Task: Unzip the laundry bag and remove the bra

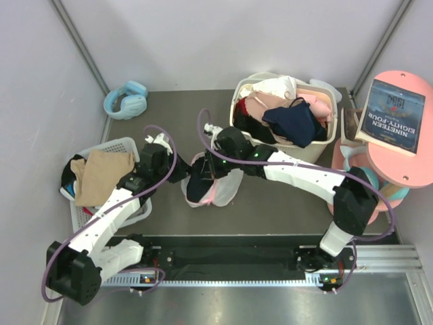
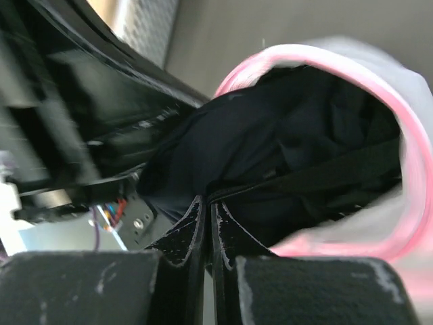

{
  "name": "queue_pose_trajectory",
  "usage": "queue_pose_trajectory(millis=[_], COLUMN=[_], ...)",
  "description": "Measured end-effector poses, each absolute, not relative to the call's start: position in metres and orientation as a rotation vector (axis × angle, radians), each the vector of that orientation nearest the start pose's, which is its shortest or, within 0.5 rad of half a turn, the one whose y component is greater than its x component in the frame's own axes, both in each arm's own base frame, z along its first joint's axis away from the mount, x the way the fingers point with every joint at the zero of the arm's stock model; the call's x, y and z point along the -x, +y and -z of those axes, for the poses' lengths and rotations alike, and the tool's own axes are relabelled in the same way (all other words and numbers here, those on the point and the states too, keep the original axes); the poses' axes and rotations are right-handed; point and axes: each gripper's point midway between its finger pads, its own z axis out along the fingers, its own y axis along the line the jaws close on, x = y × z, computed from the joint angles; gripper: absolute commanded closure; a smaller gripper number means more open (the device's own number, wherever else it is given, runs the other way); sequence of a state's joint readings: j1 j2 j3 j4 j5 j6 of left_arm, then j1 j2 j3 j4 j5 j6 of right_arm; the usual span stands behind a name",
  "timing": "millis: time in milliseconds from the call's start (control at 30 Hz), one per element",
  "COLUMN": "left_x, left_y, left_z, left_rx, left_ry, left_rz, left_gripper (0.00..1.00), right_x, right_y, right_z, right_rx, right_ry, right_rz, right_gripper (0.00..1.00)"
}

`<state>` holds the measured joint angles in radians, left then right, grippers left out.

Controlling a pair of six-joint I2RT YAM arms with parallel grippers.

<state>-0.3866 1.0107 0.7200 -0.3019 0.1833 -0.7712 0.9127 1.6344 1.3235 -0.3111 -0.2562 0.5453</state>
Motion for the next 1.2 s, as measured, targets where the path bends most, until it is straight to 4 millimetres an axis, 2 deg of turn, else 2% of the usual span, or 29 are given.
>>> queue_pose_trajectory(millis=[67,133,200,333,467,667,733,967,1100,1200], left_x=[-0.27,-0.269,-0.269,-0.268,-0.267,-0.266,-0.265,-0.264,-0.26,-0.259], left_y=[-0.176,-0.176,-0.175,-0.17,-0.165,-0.162,-0.161,-0.161,-0.159,-0.159], left_z=[-0.165,-0.164,-0.162,-0.154,-0.146,-0.138,-0.136,-0.135,-0.131,-0.13], left_rx=[0.33,0.331,0.333,0.344,0.356,0.369,0.371,0.371,0.372,0.373], left_ry=[2.26,2.264,2.266,2.278,2.3,2.314,2.319,2.32,2.322,2.327], left_rz=[0.845,0.842,0.837,0.801,0.757,0.732,0.73,0.73,0.728,0.727], left_gripper=[1.0,1.0,1.0,1.0,1.0,1.0,1.0,1.0,1.0,1.0], right_x=[-0.225,-0.222,-0.223,-0.224,-0.22,-0.225,-0.23,-0.269,-0.294,-0.301], right_y=[0.409,0.41,0.411,0.412,0.405,0.381,0.371,0.332,0.304,0.29], right_z=[-0.177,-0.172,-0.177,-0.201,-0.239,-0.322,-0.342,-0.399,-0.449,-0.48], right_rx=[0.621,0.643,0.654,0.674,0.667,0.588,0.55,0.411,0.345,0.323], right_ry=[2.353,2.361,2.339,2.269,2.177,1.975,1.924,1.817,1.717,1.641], right_rz=[-1.027,-1.018,-1.024,-1.045,-1.086,-1.158,-1.162,-1.057,-0.981,-0.96], right_gripper=[1.0,1.0,1.0,1.0,1.0,1.0,1.0,1.0,1.0,1.0])
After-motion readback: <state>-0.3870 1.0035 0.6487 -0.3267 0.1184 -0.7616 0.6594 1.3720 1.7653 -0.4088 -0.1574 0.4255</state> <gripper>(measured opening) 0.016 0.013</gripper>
